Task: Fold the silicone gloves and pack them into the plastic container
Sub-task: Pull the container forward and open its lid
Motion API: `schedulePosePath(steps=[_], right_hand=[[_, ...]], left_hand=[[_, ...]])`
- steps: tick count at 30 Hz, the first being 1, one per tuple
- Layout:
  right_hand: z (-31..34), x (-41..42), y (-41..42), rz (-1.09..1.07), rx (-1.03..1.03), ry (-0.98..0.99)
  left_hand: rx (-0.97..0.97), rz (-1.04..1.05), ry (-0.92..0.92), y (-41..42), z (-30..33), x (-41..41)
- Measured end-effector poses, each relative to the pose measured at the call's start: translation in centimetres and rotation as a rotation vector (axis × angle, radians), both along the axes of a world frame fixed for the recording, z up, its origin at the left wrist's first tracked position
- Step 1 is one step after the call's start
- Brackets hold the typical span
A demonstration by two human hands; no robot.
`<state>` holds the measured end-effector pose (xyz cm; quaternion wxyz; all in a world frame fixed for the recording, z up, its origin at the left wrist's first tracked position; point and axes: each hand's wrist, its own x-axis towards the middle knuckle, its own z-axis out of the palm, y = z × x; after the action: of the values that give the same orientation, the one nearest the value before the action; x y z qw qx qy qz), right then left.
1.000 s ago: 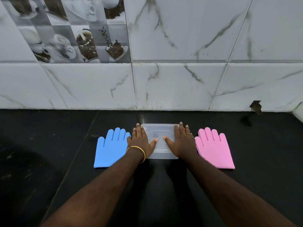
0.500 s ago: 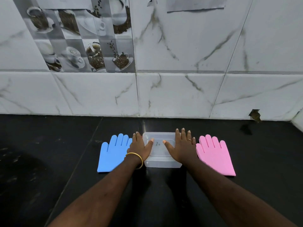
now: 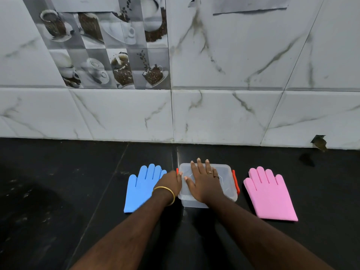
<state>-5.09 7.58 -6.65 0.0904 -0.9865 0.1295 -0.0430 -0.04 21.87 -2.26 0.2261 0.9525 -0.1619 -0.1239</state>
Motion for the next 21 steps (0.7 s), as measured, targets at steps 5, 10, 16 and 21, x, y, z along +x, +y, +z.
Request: schedulePosePath(steps=[5,10,16,21], right_hand=[[-0.6,0.2,-0.1,-0.011,-0.019,0.008],[-0.4,0.3,0.0,-0.012,-0.027,0.015],[0.0,0.1,0.1,-0.009,-0.028,0.030],[0.5,-0.2,0.1,0.007,-0.003,0.025]], left_hand=[[0.024,0.036,-0.034,-0.4,-0.2,-0.3],[-0.056,0.127,0.048,0.2,-0.1,-0.3],[-0.241,0.302,0.307,0.4,-0.6,0.2],[-0.313,0.281,-0.176,0.3,0.3,0.1]])
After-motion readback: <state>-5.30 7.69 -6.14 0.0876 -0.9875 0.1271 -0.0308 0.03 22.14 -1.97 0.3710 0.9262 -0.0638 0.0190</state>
